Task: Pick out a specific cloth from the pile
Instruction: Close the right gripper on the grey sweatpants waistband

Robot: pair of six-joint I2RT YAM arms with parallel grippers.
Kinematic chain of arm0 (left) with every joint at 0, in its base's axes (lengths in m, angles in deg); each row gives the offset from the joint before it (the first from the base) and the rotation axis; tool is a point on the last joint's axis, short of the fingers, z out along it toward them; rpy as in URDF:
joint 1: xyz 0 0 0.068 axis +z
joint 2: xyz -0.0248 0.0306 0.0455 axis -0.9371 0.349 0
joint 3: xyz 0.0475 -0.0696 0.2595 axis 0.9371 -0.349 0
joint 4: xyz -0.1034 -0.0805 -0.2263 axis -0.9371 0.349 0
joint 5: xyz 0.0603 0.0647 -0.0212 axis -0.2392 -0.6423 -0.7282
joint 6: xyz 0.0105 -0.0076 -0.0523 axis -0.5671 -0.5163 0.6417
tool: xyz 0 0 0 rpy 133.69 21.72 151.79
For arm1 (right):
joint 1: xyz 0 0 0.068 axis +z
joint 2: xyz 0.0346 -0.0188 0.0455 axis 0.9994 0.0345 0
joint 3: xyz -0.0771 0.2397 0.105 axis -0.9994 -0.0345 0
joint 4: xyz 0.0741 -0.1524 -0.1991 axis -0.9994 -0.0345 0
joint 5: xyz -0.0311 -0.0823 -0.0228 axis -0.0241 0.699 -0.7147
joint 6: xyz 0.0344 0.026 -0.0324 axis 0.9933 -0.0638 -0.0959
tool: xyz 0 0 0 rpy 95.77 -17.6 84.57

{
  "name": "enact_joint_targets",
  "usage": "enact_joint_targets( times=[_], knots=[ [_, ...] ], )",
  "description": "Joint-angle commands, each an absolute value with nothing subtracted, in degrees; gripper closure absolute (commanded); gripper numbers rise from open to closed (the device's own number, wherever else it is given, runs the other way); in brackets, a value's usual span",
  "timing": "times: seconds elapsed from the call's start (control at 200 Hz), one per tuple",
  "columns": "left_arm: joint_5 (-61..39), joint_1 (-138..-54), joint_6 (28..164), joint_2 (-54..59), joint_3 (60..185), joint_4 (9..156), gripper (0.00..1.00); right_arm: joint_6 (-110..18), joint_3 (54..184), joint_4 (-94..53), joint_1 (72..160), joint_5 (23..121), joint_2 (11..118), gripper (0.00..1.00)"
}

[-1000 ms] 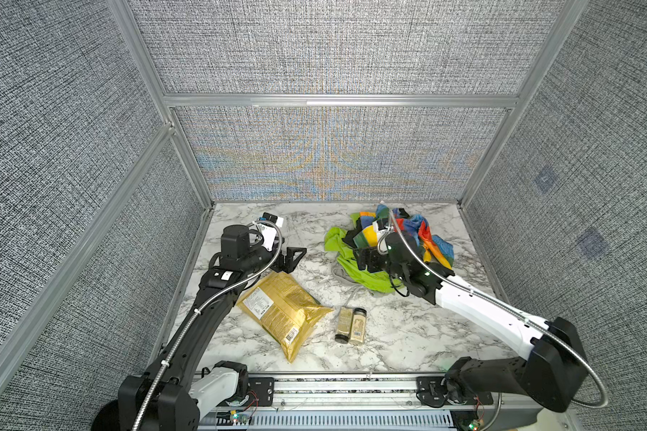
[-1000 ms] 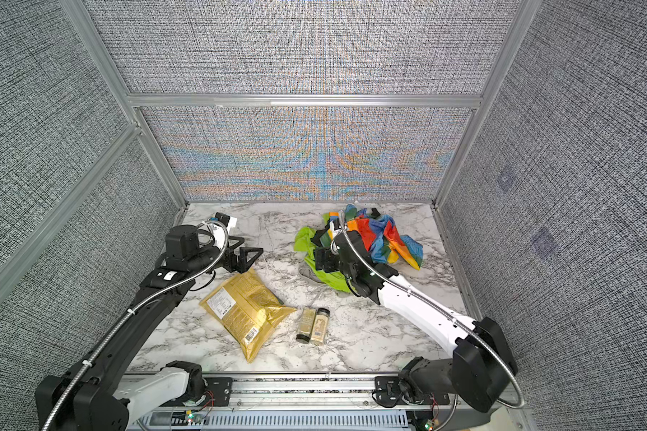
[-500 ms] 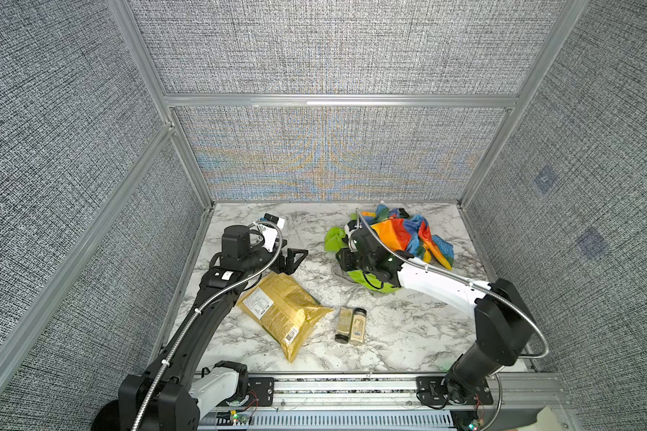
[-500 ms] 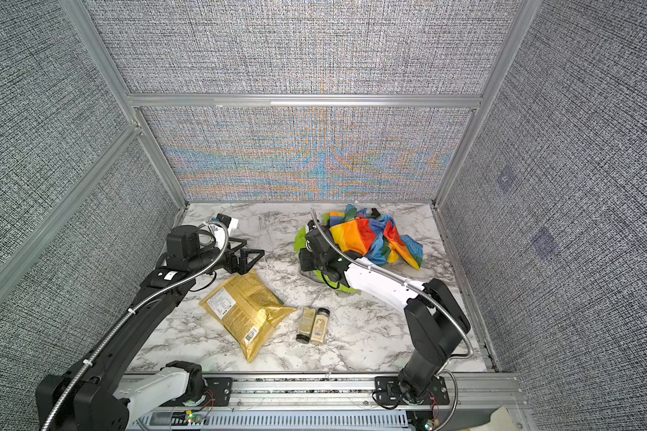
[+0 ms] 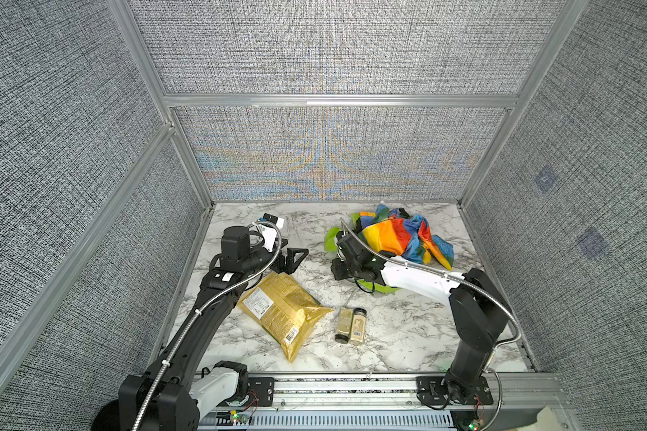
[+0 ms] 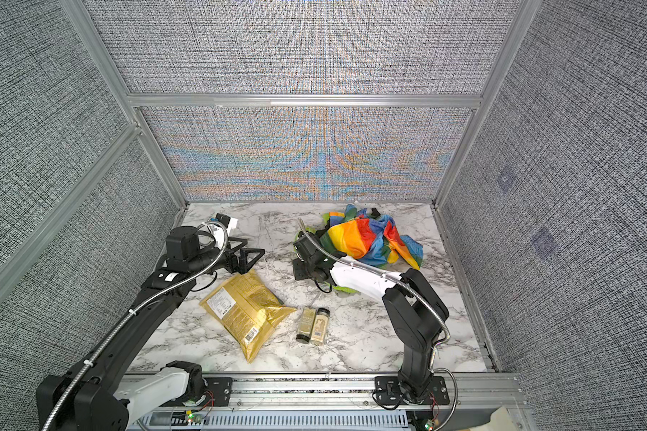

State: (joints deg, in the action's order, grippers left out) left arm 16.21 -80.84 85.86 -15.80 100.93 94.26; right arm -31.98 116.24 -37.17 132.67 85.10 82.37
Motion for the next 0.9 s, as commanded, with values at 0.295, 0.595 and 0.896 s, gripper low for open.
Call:
enact_joint_targets(
  times=[0.295, 0.595, 0.896],
  knots=[
    [13.63, -80.83, 85.77, -17.77, 100.07, 92.71, 0.01, -35.48, 120.99, -40.98, 132.76, 86.34, 89.51, 0.71],
    [13.58, -80.82, 86.1, -17.25, 100.05, 92.77, 0.01, -36.09, 122.29, -40.24, 132.76, 86.25, 93.38, 0.78],
    [13.05, -80.82, 86.12, -17.6, 99.66, 92.45, 0.01, -37.14, 121.86, -39.32, 132.76, 88.0, 90.14, 0.91]
  ],
)
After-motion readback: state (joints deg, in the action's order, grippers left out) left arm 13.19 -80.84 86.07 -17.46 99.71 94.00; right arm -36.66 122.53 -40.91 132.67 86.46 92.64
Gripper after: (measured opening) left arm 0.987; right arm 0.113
